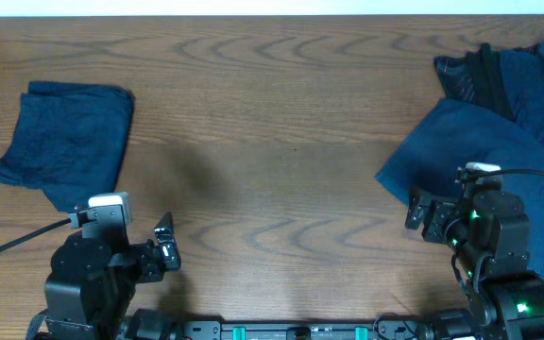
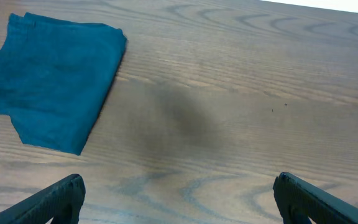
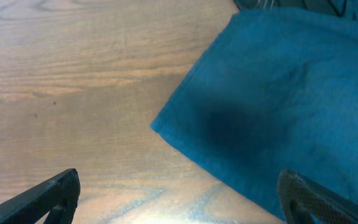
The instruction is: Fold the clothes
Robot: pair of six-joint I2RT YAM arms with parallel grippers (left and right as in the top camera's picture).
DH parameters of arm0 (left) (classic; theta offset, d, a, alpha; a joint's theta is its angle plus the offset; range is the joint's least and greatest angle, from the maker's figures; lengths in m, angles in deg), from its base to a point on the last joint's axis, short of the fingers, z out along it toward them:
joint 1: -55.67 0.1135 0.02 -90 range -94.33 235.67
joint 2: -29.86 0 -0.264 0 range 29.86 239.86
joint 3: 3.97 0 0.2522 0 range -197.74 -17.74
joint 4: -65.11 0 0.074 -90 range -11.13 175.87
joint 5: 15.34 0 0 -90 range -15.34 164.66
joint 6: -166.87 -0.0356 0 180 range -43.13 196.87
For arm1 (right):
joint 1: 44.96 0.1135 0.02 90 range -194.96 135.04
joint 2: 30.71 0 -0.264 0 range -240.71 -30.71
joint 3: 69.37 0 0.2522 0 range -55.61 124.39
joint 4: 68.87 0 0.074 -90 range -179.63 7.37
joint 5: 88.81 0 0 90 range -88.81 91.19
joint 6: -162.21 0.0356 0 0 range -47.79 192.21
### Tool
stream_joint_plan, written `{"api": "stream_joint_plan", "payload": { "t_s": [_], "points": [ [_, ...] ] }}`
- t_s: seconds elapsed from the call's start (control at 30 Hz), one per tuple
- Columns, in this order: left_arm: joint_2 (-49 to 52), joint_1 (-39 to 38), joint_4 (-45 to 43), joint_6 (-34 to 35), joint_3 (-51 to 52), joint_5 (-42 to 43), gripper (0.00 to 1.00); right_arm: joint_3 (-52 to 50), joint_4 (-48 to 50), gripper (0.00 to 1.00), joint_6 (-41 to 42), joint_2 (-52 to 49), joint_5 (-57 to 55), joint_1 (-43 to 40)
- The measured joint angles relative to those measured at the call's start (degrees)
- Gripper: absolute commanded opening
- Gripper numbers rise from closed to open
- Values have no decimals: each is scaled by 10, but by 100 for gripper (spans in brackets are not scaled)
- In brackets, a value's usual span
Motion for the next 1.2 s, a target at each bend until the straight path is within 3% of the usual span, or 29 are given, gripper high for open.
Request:
{"api": "stream_joint_plan", "payload": {
  "t_s": [0.2,0.47,0.7,1.2],
  "points": [
    [0,0,0,0,0,0,98,-2,31,99,-6,0,5,0],
    [0,0,0,0,0,0,98,-3,136,99,-89,5,51,6],
    [0,0,0,0,0,0,98,-30,204,99,-140,78,59,6],
    [0,0,0,0,0,0,98,-276,334,99,-143,308,72,12]
  ]
}}
